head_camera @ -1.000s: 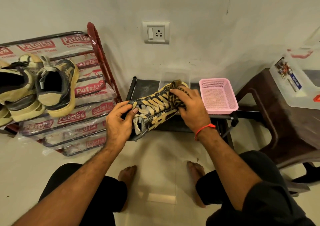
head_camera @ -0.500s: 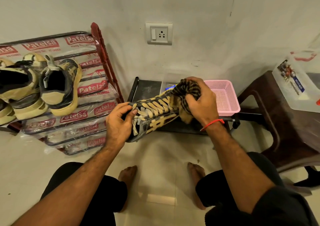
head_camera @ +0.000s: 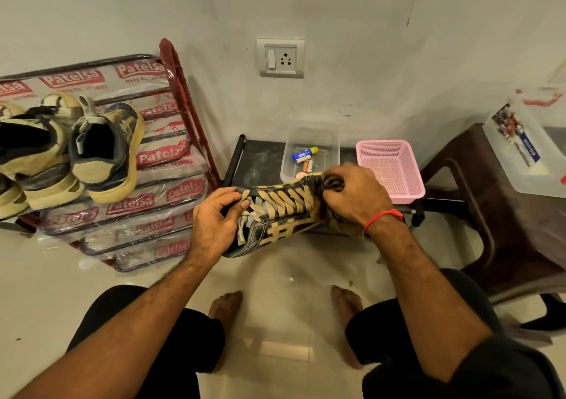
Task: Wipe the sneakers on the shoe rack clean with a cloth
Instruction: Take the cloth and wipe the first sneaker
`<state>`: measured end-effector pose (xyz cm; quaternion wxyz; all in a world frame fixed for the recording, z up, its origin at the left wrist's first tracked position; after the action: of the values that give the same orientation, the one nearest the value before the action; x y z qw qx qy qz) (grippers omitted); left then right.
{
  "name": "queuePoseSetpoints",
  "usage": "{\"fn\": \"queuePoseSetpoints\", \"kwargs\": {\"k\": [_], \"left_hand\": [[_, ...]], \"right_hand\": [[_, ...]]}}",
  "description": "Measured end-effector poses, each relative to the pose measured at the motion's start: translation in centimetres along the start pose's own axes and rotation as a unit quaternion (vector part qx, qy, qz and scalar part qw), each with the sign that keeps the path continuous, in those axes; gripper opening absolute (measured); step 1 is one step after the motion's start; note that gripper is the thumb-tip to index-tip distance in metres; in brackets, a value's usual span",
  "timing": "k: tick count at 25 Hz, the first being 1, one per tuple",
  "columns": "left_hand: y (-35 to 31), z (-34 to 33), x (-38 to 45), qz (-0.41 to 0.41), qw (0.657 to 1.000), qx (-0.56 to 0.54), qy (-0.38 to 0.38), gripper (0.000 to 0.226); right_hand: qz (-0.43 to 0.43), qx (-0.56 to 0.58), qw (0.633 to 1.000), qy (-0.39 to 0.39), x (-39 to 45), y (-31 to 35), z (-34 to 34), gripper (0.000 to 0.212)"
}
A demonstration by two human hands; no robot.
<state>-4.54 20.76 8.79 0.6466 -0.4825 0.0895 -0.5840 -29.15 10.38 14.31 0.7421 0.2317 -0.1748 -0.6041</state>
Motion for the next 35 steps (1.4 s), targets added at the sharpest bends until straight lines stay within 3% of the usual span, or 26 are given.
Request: {"fn": "queuePoseSetpoints", "kwargs": {"k": [2,7,10,14,18,21,25,27,31,35], "left_hand": [[-0.4,-0.2,0.4,-0.002,1.000,-0.002,-0.001,0.018],[0.6,0.2,0.7,0.093,0.991,-0.094,-0.033,0.020],[1.1,1.1,0.8,0.114,0.987,-0.106,-0.041,0.028],[1.2,0.8,0.3,0.090,0.994,-0.053,-0.006,0.018],[0.7,0.2,0.3,0.072,0.996,-0.042,0.017,0.017],[0.9,0.2,0.5,0.084,0.995,-0.056,0.007,0.016],[1.1,0.2,0.5,0.111,0.989,-0.092,-0.004,0.017],[1.1,0.9,0.7,0.132,0.985,-0.106,-0.021,0.020],[1.5,1.3,0.4,0.129,0.988,-0.086,-0.003,0.017],[0.9,0.7,0.6,0.123,0.989,-0.083,0.010,0.019]], "right_hand": [[0.041,0.047,0.997,-0.040,0.1,-0.2,0.0,0.037],[0.033,-0.074,0.997,0.001,-0.5,0.1,-3.0,0.061],[0.023,-0.071,0.997,0.014,-0.7,1.1,-3.2,0.060],[-0.022,-0.140,0.986,0.093,-0.8,1.0,-3.3,0.045],[-0.036,-0.002,0.997,0.063,-0.5,0.0,-0.7,0.018],[-0.005,0.099,0.995,-0.030,-0.2,-0.5,0.7,0.028],[0.151,-0.013,0.989,-0.003,-0.7,0.0,-2.2,0.046],[0.179,-0.040,0.983,0.015,-0.9,0.4,-3.1,0.045],[0.116,-0.029,0.989,0.083,-0.8,0.2,-2.5,0.034],[0.031,0.178,0.983,0.007,-0.5,-0.9,-0.2,0.039]]}}
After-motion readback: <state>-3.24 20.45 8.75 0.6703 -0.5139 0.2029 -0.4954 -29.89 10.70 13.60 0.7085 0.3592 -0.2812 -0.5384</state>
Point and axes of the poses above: each hand's wrist, its own x-axis towards the middle knuckle, its own z-axis out of the back of the hand, y = z × x, the point moved 3 cm from there along x, towards the middle knuckle, and after that the axes turned 11 degrees about -z, right-handed, at the moved point
